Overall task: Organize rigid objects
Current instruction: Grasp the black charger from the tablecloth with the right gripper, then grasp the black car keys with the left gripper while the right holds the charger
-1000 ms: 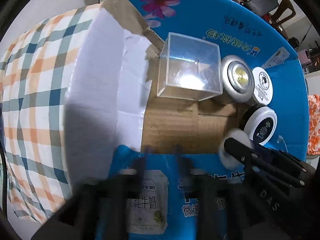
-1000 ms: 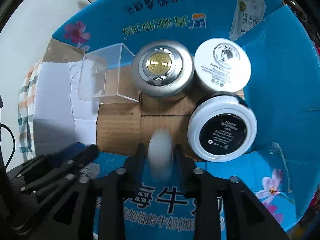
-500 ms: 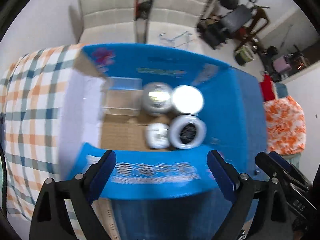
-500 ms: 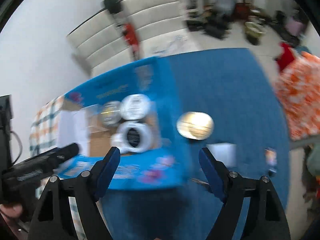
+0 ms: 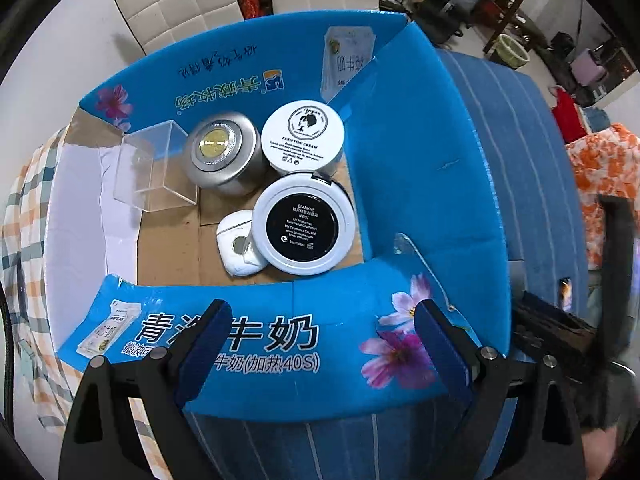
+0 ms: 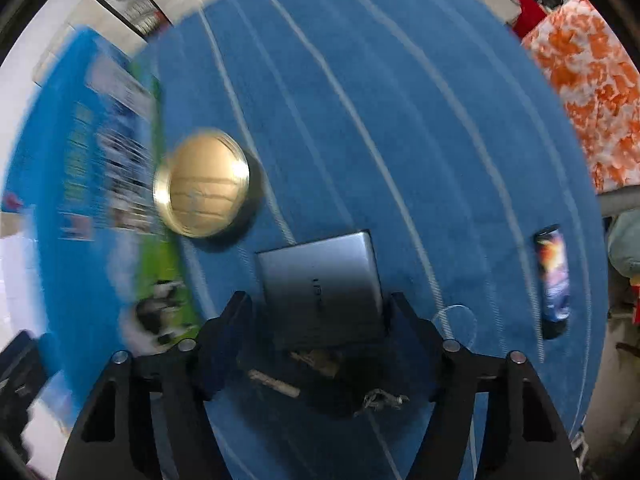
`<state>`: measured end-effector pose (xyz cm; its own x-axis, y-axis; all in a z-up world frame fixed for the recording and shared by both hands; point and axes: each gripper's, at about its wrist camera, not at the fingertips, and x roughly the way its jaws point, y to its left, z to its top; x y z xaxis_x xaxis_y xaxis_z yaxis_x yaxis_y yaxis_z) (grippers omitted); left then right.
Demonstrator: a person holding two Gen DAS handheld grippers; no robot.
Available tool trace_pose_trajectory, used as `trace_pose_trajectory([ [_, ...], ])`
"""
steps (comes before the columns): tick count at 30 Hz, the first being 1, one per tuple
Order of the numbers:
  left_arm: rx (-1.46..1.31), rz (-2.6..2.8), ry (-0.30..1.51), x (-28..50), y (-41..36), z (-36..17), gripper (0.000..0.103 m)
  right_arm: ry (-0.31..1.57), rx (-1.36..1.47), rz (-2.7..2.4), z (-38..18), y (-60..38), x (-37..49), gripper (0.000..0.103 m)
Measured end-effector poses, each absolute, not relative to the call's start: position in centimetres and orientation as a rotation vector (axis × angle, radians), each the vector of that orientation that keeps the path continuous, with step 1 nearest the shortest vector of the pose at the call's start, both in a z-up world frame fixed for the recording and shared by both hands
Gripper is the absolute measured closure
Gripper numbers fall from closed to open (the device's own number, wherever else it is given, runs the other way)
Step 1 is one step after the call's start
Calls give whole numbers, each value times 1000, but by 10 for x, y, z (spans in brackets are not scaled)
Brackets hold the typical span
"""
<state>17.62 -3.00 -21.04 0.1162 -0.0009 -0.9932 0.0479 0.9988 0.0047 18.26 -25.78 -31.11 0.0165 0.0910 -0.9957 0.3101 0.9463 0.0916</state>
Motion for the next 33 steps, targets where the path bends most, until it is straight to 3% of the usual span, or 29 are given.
trace_pose_trajectory([
  [5,45,-23,1438,174,-36,-201,10,1548,282,-183,-309,-264,179,40],
  [13,2,-191,1363,123,-96,-168,10,1474,322,-253,-262,-339,90,40],
  [25,221,-317,1582,107,-193,-292,10,1486,393,-340,-281,-401,35,41],
  [29,303,-341,1523,103,-205,-302,25,1472,371,-308,-278,-392,44,41],
  [31,335,-366,1506,99,-210,-295,49,1470,367,-289,-277,-386,48,41],
  [33,338,-378,1518,96,-212,-289,60,1471,368,-266,-276,-379,51,41],
])
